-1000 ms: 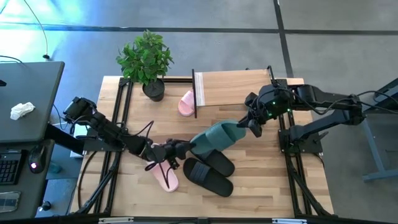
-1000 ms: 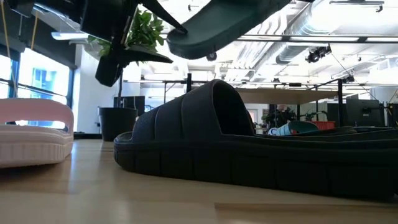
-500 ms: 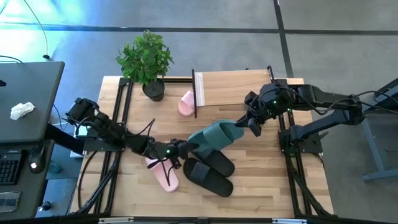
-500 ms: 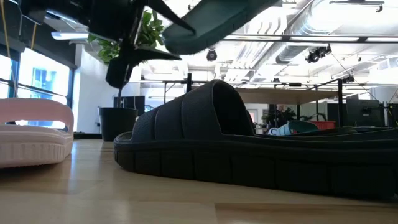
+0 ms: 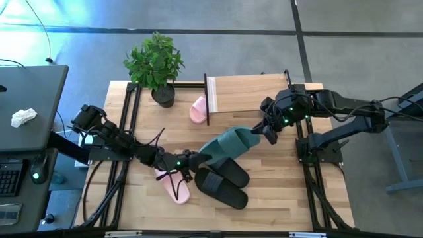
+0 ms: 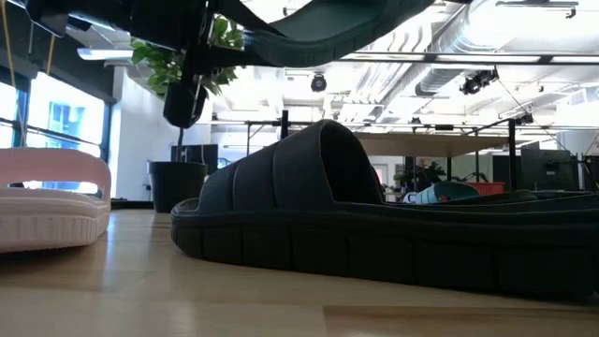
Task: Pick and place slides into the shelf
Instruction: Put the green slide under the shelf
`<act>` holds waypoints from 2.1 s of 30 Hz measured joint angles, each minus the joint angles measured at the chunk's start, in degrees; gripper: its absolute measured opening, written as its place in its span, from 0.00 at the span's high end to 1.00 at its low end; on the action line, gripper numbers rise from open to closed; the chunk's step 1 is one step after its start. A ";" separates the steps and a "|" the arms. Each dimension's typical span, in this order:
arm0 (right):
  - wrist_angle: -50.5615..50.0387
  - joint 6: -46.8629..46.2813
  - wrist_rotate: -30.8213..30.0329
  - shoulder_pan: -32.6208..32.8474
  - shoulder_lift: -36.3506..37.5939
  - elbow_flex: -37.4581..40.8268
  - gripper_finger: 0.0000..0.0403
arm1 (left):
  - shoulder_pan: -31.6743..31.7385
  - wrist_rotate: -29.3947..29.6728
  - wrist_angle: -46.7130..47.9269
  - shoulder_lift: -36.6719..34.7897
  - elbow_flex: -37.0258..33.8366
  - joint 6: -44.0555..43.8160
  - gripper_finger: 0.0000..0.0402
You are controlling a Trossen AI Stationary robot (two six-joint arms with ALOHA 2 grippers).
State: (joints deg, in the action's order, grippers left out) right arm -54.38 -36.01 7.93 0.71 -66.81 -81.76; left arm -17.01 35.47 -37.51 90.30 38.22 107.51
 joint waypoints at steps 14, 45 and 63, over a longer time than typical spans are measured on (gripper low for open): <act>-6.87 4.18 -11.97 0.02 0.17 -0.02 0.76 | -4.03 0.23 -0.88 0.11 -0.09 -6.26 0.87; -35.62 -19.41 -31.82 20.06 0.47 0.14 0.61 | -2.20 8.59 38.29 22.89 43.04 -66.34 0.88; -35.68 -27.19 -38.45 36.54 -3.47 0.17 0.61 | 7.27 8.34 43.73 39.27 58.77 -76.04 0.88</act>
State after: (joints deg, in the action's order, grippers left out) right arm -90.06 -63.20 -30.52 37.25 -70.28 -81.58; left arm -9.74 43.81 6.21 129.58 96.99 31.47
